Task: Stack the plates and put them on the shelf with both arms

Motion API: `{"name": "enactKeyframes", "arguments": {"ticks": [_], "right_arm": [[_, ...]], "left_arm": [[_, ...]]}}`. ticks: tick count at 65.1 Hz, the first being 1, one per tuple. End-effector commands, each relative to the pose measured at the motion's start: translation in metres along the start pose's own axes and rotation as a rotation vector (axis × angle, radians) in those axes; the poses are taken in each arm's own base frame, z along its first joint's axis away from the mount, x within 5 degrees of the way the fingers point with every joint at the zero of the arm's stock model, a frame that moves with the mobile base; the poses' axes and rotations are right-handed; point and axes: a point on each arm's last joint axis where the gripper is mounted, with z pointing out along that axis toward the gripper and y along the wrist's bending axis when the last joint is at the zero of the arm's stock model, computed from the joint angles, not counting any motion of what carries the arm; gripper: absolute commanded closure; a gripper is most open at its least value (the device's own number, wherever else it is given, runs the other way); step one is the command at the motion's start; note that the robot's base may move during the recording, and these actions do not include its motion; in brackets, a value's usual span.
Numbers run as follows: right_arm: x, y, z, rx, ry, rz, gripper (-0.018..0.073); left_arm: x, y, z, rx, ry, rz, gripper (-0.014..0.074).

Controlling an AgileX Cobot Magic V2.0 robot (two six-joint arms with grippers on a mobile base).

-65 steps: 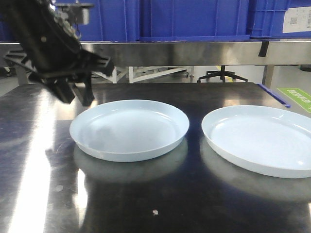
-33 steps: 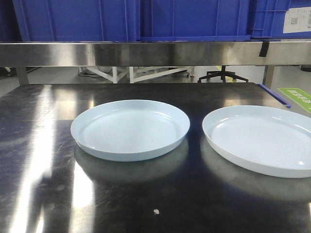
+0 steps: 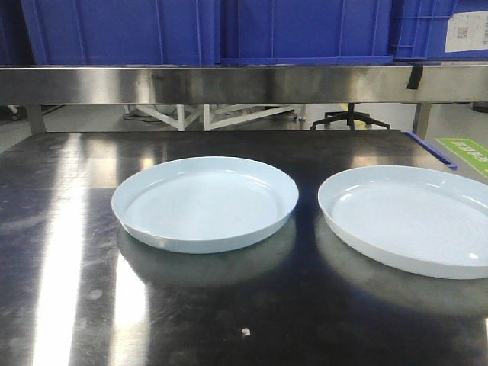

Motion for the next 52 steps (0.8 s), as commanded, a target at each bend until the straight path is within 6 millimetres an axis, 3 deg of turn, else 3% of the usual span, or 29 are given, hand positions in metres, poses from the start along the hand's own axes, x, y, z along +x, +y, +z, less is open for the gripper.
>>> {"name": "enactKeyframes", "arguments": {"ticks": [1,19,36,44,52], "right_arm": [[-0.017,0.004,-0.006,-0.021,-0.093,-0.007,0.0009],[-0.016,0.004,-0.006,-0.019,-0.085,-0.007,0.0009],[-0.016,0.004,-0.006,-0.019,-0.082,-0.007,0.0032],[-0.014,0.003,-0.006,-0.016,-0.069,-0.007,0.0156],[-0.011,0.003,-0.006,-0.008,-0.036,-0.007,0.0411]], "left_arm": [[0.004,0.0,-0.015,0.038,-0.127,-0.001,0.0514],[0.074,0.01,-0.026,0.039,-0.079,0.021,0.0514],[0.099,0.016,-0.027,0.002,-0.015,0.076,0.0514],[0.099,0.016,-0.027,0.003,-0.017,0.076,0.0514],[0.098,0.016,-0.027,0.004,-0.019,0.076,0.0514]]}}
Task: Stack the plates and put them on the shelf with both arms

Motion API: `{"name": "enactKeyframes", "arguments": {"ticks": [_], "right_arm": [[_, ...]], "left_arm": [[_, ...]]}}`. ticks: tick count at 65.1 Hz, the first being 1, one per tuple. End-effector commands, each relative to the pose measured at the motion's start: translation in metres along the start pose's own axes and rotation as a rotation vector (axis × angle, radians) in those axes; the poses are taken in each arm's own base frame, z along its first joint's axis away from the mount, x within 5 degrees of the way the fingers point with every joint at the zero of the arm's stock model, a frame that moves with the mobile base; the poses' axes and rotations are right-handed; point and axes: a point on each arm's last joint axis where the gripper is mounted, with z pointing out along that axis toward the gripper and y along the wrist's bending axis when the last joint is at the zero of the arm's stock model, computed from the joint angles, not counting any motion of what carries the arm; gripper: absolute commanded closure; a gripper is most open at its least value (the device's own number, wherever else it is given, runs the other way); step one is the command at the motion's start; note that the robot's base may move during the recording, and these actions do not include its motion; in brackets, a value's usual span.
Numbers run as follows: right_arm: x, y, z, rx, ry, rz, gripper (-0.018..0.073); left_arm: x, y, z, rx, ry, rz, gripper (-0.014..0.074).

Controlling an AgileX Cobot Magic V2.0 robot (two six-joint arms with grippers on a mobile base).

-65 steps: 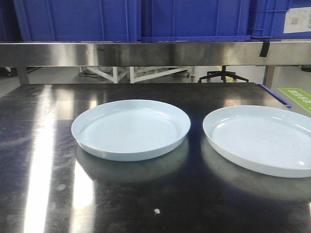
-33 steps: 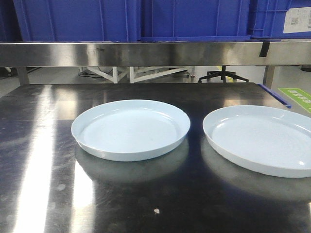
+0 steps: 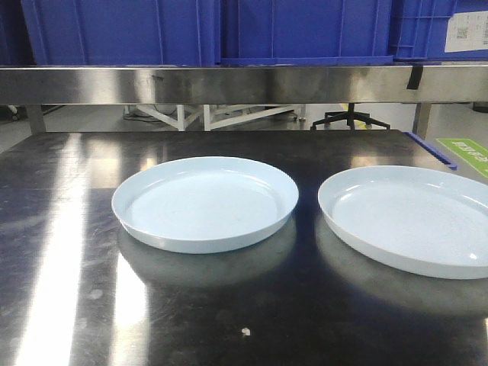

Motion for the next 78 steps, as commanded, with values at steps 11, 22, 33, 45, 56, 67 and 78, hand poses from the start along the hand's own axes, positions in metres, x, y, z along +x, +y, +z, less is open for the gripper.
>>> {"name": "enactKeyframes", "arguments": {"ticks": [11,22,33,45,56,67,78], "right_arm": [[-0.0134,0.0031,-0.0062,-0.013,-0.059,-0.007,0.0482],[-0.0133,0.0031,-0.0062,-0.013,-0.059,-0.007,0.0482],[-0.0124,0.0029,-0.0061,-0.011,-0.048,-0.007,0.0393],[-0.0117,0.0027,-0.0061,-0.009,-0.041,-0.007,0.0097],[-0.012,0.0028,-0.0061,-0.01,-0.044,-0.007,0.0094],[-0.012,0.0028,-0.0061,-0.01,-0.044,-0.007,0.0094],[-0.0109,0.004,-0.0061,-0.022,-0.033,0.019,0.0094]], "left_arm": [[-0.0147,-0.0015,-0.0043,0.02,-0.094,-0.004,0.0514],[-0.0147,-0.0015,-0.0043,0.02,-0.094,-0.004,0.0514],[-0.0147,-0.0015,-0.0043,0.02,-0.094,-0.004,0.0514],[-0.0147,-0.0015,-0.0043,0.02,-0.094,-0.004,0.0514],[-0.0147,-0.0015,-0.0043,0.02,-0.094,-0.004,0.0514],[-0.0147,-0.0015,-0.0043,0.02,-0.094,-0.004,0.0514],[-0.0147,-0.0015,-0.0043,0.02,-0.094,-0.004,0.0514]]}}
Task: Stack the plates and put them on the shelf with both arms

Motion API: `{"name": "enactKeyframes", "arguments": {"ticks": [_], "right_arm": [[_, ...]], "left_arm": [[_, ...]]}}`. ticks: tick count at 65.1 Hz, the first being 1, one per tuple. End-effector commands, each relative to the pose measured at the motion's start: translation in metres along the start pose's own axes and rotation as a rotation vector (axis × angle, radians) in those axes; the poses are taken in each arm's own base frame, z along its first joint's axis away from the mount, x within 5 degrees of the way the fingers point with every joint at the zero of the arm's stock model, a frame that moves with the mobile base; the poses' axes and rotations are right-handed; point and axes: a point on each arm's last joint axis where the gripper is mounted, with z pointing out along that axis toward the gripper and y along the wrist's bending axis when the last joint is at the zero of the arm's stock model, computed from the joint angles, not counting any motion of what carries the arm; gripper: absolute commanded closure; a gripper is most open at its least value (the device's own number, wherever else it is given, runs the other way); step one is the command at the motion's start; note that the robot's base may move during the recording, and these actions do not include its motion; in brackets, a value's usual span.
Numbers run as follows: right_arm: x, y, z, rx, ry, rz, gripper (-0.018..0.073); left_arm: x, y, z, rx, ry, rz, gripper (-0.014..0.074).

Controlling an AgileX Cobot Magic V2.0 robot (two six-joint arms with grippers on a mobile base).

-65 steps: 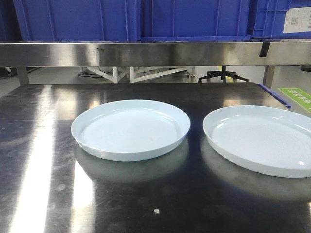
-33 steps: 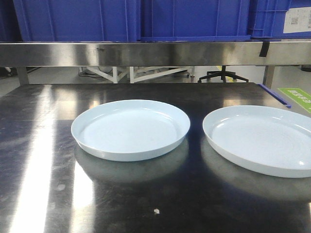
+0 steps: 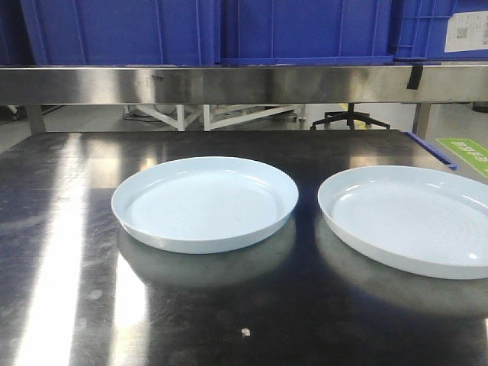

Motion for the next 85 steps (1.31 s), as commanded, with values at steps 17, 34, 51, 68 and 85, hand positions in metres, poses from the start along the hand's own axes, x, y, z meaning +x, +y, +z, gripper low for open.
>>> {"name": "enactKeyframes", "arguments": {"ticks": [17,34,51,68,85], "right_arm": [[-0.012,0.009,0.019,-0.028,-0.007,-0.01,0.0094],[-0.016,0.01,0.059,-0.015,0.034,-0.009,0.0094],[-0.034,0.016,0.075,-0.007,0.08,-0.012,0.0094],[-0.032,0.019,0.089,-0.002,0.129,-0.019,0.0094],[-0.028,0.018,0.097,0.006,0.16,-0.02,0.0094]], "left_arm": [[-0.015,-0.002,-0.004,0.02,-0.094,-0.004,0.0514],[-0.015,-0.002,-0.004,0.02,-0.094,-0.004,0.0514],[-0.015,-0.002,-0.004,0.02,-0.094,-0.004,0.0514],[-0.015,-0.002,-0.004,0.02,-0.094,-0.004,0.0514],[-0.015,-0.002,-0.004,0.02,-0.094,-0.004,0.0514]]}}
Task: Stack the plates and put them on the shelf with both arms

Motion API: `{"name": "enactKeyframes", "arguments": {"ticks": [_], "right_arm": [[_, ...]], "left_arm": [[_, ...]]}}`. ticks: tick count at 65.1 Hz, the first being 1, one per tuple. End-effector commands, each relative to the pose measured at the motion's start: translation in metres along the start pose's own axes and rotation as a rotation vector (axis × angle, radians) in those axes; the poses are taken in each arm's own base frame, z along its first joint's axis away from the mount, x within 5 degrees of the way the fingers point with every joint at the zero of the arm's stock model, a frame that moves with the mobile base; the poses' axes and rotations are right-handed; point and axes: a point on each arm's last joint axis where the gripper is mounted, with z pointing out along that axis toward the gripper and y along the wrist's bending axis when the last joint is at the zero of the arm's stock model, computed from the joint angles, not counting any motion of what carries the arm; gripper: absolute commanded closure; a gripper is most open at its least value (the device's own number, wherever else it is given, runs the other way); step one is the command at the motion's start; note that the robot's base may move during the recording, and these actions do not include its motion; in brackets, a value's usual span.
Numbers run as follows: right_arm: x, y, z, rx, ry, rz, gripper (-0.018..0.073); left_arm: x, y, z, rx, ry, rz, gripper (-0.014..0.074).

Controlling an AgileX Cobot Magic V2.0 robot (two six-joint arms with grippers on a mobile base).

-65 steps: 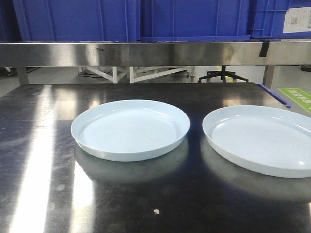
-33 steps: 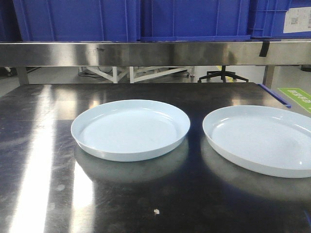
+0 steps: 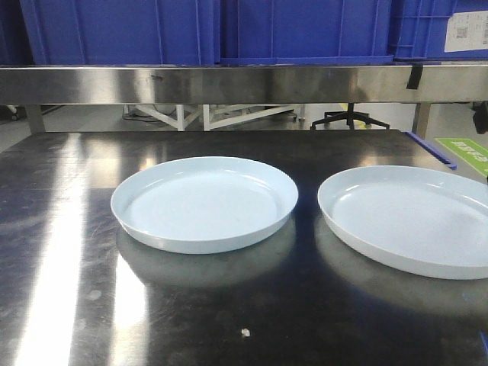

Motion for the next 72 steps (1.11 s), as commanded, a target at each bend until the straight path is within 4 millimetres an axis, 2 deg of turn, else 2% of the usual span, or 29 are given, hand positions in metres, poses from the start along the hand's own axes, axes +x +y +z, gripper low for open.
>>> {"name": "enactKeyframes", "arguments": {"ticks": [1,24,30,37,42,47,62,72], "right_arm": [[-0.014,0.004,-0.01,-0.022,-0.087,-0.013,0.0094],[-0.01,0.008,0.005,-0.018,-0.037,-0.026,0.0111],[-0.009,0.008,0.006,-0.018,-0.034,-0.026,0.0242],[-0.011,0.008,0.005,-0.022,-0.054,-0.027,0.0528],[-0.016,0.009,0.001,-0.023,-0.071,-0.035,0.0482],[-0.023,0.011,-0.007,-0.023,-0.093,-0.048,0.0511],[-0.054,0.019,-0.057,-0.057,-0.24,-0.055,0.051],[-0.066,0.028,-0.082,-0.088,-0.318,-0.068,0.0511]], "left_arm": [[-0.015,-0.002,-0.004,0.02,-0.094,-0.004,0.0514],[-0.015,-0.002,-0.004,0.02,-0.094,-0.004,0.0514],[-0.015,-0.002,-0.004,0.02,-0.094,-0.004,0.0514],[-0.015,-0.002,-0.004,0.02,-0.094,-0.004,0.0514],[-0.015,-0.002,-0.004,0.02,-0.094,-0.004,0.0514],[-0.015,-0.002,-0.004,0.02,-0.094,-0.004,0.0514],[-0.015,-0.002,-0.004,0.02,-0.094,-0.004,0.0514],[-0.015,-0.002,-0.004,0.02,-0.094,-0.004,0.0514]]}}
